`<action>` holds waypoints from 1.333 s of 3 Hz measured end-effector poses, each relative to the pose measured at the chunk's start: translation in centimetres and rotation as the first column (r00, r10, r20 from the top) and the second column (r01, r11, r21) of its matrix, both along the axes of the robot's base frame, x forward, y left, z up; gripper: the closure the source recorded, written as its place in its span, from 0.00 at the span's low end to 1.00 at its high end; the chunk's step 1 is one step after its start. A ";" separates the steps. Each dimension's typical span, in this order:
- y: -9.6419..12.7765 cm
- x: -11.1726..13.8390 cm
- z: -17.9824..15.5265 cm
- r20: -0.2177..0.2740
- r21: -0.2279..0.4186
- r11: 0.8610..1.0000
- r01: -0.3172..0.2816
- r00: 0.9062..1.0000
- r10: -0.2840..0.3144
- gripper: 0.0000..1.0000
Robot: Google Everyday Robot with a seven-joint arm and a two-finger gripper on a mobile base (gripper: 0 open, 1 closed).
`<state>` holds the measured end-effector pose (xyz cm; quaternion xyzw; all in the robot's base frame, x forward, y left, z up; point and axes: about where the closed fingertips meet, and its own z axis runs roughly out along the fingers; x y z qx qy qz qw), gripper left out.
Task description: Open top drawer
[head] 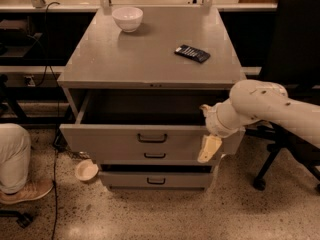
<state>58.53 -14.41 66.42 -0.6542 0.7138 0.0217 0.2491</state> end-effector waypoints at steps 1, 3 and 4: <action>-1.5 -1.2 0.2 -0.017 -0.004 0.999 0.033 0.999 -0.033 0.00; -2.1 -3.0 -2.2 -0.116 0.009 0.999 0.052 0.992 -0.051 0.48; -2.1 -3.0 -1.6 -0.116 0.009 0.999 0.052 0.992 -0.051 0.71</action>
Offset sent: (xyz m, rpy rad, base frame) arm -0.0334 -0.0324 -0.0157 0.0119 0.1053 -0.0769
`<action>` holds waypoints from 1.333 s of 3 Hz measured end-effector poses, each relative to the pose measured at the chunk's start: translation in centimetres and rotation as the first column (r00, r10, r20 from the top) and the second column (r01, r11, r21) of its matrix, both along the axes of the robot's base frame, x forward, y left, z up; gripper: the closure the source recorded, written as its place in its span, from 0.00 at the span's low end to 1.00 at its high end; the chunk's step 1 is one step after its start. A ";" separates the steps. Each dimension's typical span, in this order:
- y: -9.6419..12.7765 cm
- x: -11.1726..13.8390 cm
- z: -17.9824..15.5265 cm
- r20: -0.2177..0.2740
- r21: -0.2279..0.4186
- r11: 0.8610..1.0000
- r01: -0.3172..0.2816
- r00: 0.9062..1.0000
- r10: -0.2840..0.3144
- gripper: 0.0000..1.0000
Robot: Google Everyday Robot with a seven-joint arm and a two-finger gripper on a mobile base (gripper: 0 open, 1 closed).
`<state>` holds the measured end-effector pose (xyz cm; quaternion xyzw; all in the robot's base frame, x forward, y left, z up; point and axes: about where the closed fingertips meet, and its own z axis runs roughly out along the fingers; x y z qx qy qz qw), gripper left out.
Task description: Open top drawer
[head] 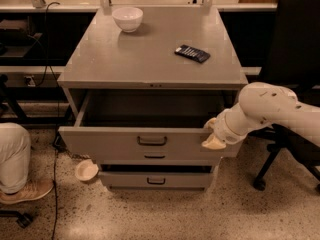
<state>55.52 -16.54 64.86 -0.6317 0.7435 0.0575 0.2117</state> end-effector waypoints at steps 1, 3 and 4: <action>0.0 0.0 0.6 0.000 0.000 1.000 0.000 1.000 0.000 0.99; 0.1 -2.2 1.3 0.014 -0.011 0.999 0.040 0.999 -0.040 1.00; 0.1 -2.4 1.3 0.014 -0.011 0.999 0.045 0.999 -0.044 1.00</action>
Offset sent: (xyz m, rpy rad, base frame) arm -0.1204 -0.0056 0.0609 -0.1252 -0.0208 -0.2014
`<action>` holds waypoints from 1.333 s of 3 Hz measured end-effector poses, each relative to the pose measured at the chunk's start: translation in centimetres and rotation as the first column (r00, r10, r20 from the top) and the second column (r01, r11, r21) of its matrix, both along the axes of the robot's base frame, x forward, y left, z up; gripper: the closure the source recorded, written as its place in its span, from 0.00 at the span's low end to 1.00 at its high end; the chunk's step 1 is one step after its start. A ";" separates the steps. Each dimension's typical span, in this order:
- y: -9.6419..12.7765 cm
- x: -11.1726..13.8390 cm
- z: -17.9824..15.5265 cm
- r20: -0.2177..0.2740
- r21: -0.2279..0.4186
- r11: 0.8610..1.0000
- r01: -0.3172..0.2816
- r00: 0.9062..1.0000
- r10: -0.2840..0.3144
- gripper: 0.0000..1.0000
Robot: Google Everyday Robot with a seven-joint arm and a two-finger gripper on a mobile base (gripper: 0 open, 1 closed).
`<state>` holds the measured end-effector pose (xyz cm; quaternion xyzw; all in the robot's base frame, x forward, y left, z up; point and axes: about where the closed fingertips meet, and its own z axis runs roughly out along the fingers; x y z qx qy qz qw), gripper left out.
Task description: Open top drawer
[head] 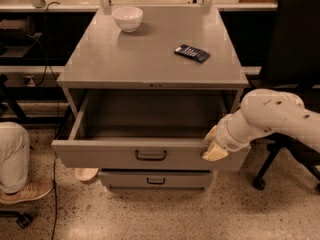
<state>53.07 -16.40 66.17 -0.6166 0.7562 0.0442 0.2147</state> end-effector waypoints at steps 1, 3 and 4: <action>0.1 -3.0 0.5 0.000 -0.001 0.998 0.059 0.998 -0.059 1.00; 0.2 -7.2 0.8 -0.011 0.007 0.990 0.141 0.990 -0.141 1.00; 0.2 -7.2 0.8 -0.011 0.007 0.990 0.141 0.990 -0.141 1.00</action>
Offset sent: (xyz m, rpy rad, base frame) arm -0.2368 0.0076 0.0236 0.0417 0.0343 -0.4557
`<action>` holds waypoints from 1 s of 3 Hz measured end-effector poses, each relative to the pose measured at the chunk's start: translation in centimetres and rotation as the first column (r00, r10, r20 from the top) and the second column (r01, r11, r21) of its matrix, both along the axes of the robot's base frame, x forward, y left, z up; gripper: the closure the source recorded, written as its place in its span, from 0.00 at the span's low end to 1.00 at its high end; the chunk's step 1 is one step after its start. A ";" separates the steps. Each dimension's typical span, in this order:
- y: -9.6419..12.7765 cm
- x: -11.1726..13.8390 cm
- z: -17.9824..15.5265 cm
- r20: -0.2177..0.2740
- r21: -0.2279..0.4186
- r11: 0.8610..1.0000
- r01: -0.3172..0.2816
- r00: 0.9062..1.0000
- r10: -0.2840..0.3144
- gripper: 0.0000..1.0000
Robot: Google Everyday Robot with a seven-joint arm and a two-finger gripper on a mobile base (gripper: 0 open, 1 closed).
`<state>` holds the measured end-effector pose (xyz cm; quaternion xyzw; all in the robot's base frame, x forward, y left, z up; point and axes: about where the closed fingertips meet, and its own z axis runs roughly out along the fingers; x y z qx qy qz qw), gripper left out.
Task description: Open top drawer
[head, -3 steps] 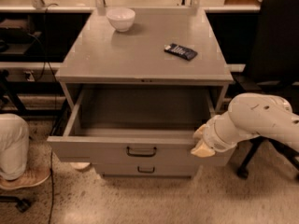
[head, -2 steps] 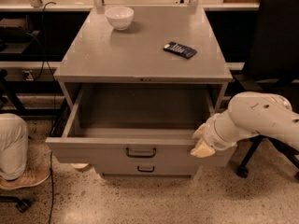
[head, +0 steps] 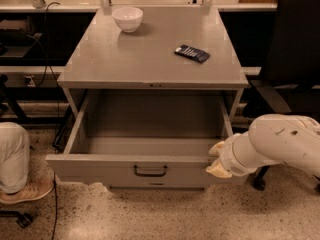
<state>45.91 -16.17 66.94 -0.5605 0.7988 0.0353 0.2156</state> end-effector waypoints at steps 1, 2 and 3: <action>0.0 0.0 0.1 0.000 0.000 1.000 0.000 1.000 0.000 0.82; 0.1 0.0 0.1 0.001 -0.001 1.000 -0.002 1.000 0.002 0.58; 0.1 -0.1 0.2 0.002 -0.003 1.000 -0.004 1.000 0.004 0.35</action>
Offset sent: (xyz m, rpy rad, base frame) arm 0.0000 0.0000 0.0006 0.0000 0.0000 0.0000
